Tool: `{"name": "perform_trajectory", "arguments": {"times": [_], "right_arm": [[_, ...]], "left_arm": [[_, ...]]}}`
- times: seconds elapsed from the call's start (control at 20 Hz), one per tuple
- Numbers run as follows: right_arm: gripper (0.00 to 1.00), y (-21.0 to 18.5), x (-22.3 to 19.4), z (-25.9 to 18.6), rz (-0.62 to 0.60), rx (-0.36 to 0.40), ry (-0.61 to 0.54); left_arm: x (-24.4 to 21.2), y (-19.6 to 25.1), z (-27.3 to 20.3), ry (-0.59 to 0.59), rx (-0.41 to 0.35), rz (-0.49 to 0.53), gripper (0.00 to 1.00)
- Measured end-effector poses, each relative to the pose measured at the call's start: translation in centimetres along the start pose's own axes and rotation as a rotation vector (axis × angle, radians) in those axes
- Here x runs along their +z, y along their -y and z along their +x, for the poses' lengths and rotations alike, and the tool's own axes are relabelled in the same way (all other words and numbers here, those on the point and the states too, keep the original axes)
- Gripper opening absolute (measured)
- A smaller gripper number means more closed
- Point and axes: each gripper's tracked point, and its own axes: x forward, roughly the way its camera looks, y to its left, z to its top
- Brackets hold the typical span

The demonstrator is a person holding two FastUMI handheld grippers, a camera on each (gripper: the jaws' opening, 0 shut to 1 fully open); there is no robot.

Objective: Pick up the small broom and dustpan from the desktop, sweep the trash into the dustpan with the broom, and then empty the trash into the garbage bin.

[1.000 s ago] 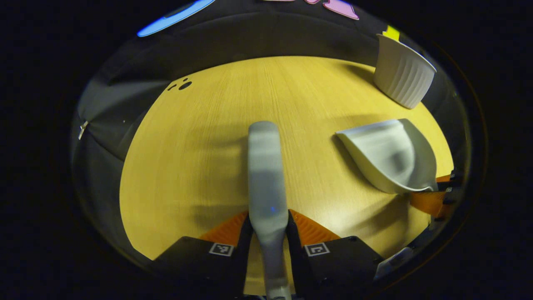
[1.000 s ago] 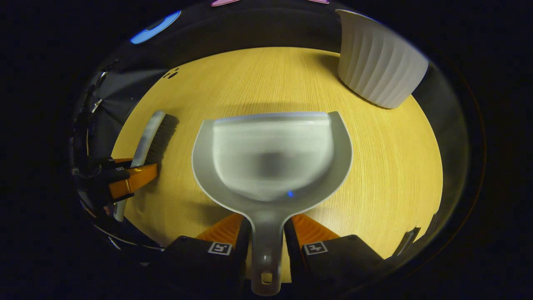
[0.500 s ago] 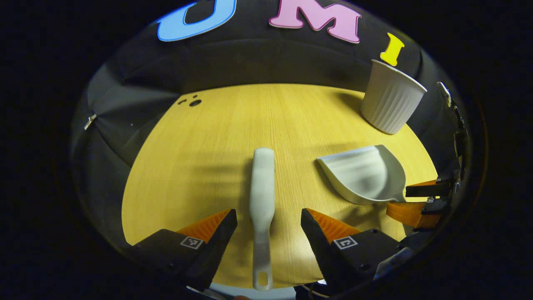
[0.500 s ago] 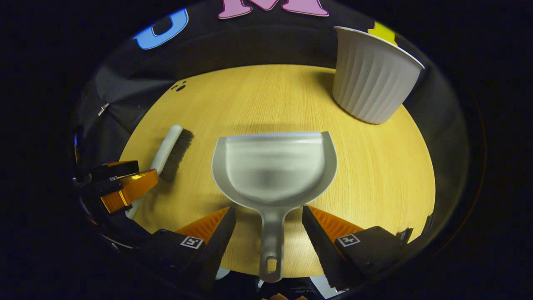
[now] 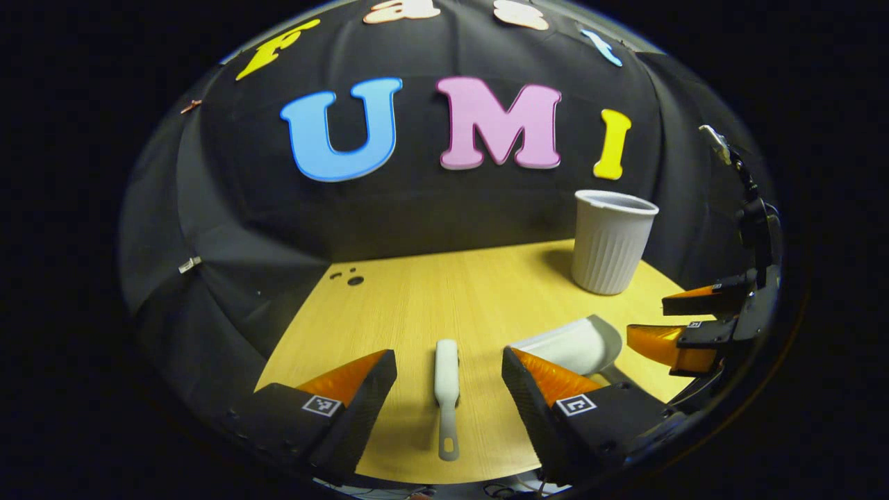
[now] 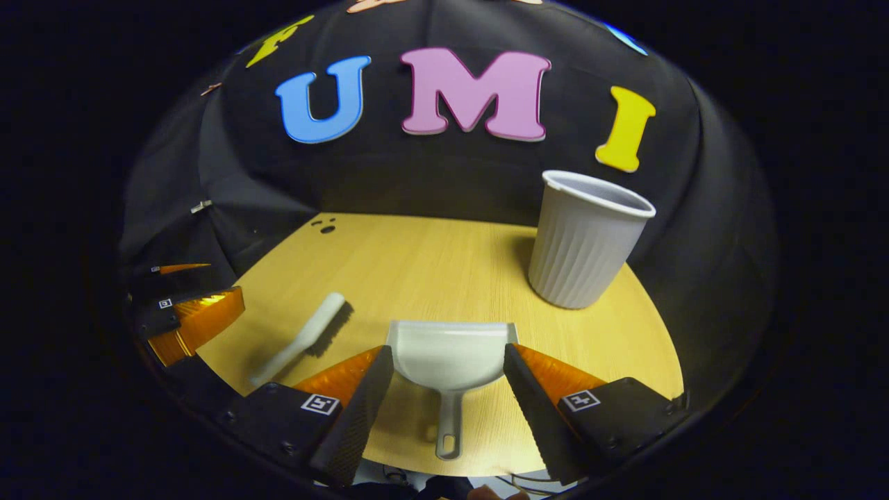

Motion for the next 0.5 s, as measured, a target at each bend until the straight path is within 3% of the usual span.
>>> {"name": "perform_trajectory", "arguments": {"times": [0.15, 0.3, 0.5], "right_arm": [[1.0, -1.2, 1.8, -2.7, -0.005, 0.016, 0.103], [0.99, -1.3, 2.7, -5.7, -0.03, 0.008, 0.174], [0.98, -0.3, -0.3, -7.3, 0.003, -0.029, 0.16]], "left_arm": [[1.7, 0.1, -3.3, 0.081, 0.011, -0.015, 1.0], [2.3, 0.5, -6.1, 0.145, 0.031, -0.02, 0.96], [0.0, 1.9, -7.8, 0.149, 0.025, -0.047, 0.96]]}}
